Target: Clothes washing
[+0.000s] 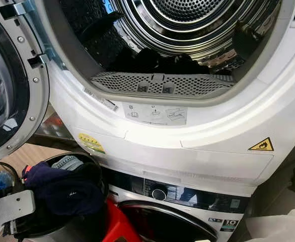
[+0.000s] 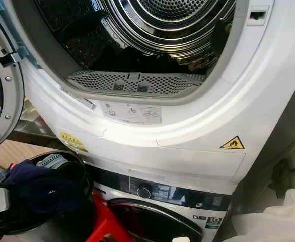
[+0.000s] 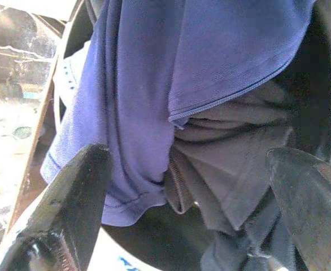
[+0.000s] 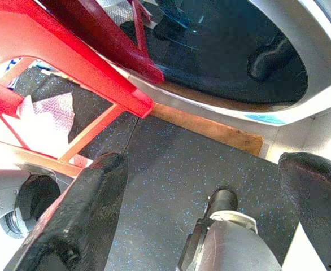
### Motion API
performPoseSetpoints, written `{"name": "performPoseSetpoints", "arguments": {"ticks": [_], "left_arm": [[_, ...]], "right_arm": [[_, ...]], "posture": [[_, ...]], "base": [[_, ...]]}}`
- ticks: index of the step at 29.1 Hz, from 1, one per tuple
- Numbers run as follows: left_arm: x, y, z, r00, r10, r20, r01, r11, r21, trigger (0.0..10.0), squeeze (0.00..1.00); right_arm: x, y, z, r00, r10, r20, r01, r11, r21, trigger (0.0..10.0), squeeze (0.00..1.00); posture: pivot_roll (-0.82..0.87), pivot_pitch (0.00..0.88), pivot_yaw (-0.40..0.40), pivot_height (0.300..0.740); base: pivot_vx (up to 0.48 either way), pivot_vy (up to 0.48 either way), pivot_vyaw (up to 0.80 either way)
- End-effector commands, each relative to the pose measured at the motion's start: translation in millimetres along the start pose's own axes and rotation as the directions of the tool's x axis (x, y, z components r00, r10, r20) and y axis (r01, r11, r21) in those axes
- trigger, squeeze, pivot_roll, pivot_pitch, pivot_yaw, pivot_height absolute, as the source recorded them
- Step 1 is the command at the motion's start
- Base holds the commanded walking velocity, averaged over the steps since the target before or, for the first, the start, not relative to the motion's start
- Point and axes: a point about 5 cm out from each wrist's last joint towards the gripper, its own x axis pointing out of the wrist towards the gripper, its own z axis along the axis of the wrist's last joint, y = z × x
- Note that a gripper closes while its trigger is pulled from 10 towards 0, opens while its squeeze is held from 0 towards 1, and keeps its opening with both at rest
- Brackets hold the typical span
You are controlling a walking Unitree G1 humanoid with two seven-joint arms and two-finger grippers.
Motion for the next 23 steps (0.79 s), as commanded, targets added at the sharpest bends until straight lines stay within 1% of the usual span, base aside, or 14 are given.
{"name": "performPoseSetpoints", "arguments": {"ticks": [1,3,8,11,12,13,15,16,19,21,23], "left_arm": [[-1.6,1.8,-3.6,1.0,-0.003,-0.022,0.004,1.0,0.02,10.0,1.0],[-0.7,3.0,-3.9,1.0,0.002,-0.021,-0.002,1.0,0.02,10.0,1.0],[7.7,6.3,-7.1,1.0,0.024,-0.004,-0.024,1.0,0.011,10.0,1.0],[21.1,8.6,-3.6,0.998,0.05,0.033,-0.049,0.999,-0.008,10.0,1.0],[21.1,8.6,-3.6,0.998,0.05,0.033,-0.049,0.999,-0.008,10.0,1.0],[26.7,10.8,0.2,0.997,0.061,0.052,-0.061,0.998,-0.012,10.0,0.95],[29.0,11.7,1.9,0.996,0.064,0.06,-0.063,0.998,-0.015,10.0,0.95],[36.7,14.8,9.0,0.992,0.074,0.1,-0.072,0.997,-0.029,10.0,0.0],[44.0,16.6,15.8,0.989,0.068,0.133,-0.065,0.998,-0.027,10.0,0.0],[48.8,19.6,19.4,0.988,0.063,0.141,-0.065,0.998,0.005,10.0,0.0],[49.9,21.5,19.4,0.988,0.064,0.139,-0.066,0.998,0.008,10.0,0.0]], "right_arm": [[0.2,5.8,-1.5,1.0,0.015,-0.008,-0.015,1.0,-0.007,10.0,0.0],[0.2,5.9,-1.3,1.0,0.015,-0.008,-0.015,1.0,-0.006,10.0,0.0],[0.3,6.3,-0.8,1.0,0.016,-0.006,-0.016,1.0,-0.008,10.0,0.0],[0.4,6.2,-0.5,1.0,0.016,-0.005,-0.016,1.0,-0.012,10.0,0.0],[0.4,6.2,-0.5,1.0,0.016,-0.005,-0.016,1.0,-0.012,10.0,0.0],[0.5,6.3,-0.1,1.0,0.017,-0.004,-0.017,1.0,-0.013,10.0,0.0],[0.6,6.4,0.2,1.0,0.017,-0.004,-0.017,1.0,-0.013,10.0,0.0],[0.6,5.9,0.7,1.0,0.015,-0.001,-0.015,1.0,-0.009,10.0,0.0],[0.5,5.1,0.3,1.0,0.011,-0.001,-0.011,1.0,-0.006,10.0,0.0],[0.3,4.4,0.1,1.0,0.009,0.0,-0.009,1.0,-0.004,10.0,0.0],[0.1,3.4,-0.7,1.0,0.007,-0.002,-0.007,1.0,-0.005,10.0,0.0]], "posture": [[0.06,0.023,0.13,0.74],[0.06,0.022,0.13,0.74],[0.06,0.022,0.125,0.74],[0.06,0.021,0.122,0.74],[0.06,0.021,0.122,0.74],[0.05,0.02,0.123,0.74],[0.05,0.019,0.123,0.74],[0.04,0.018,0.123,0.74],[0.04,0.015,0.123,0.74],[0.03,0.015,0.121,0.74],[0.03,0.015,0.122,0.74]], "base": [[0.0,0.0,0.0],[0.0,0.0,0.0],[0.0,0.0,0.0],[0.0,0.0,0.0],[0.0,0.0,0.0],[0.0,0.0,0.0],[0.0,0.0,0.0],[0.0,0.0,0.0],[0.0,0.0,0.0],[0.0,0.0,0.0],[0.0,0.0,0.0]]}}
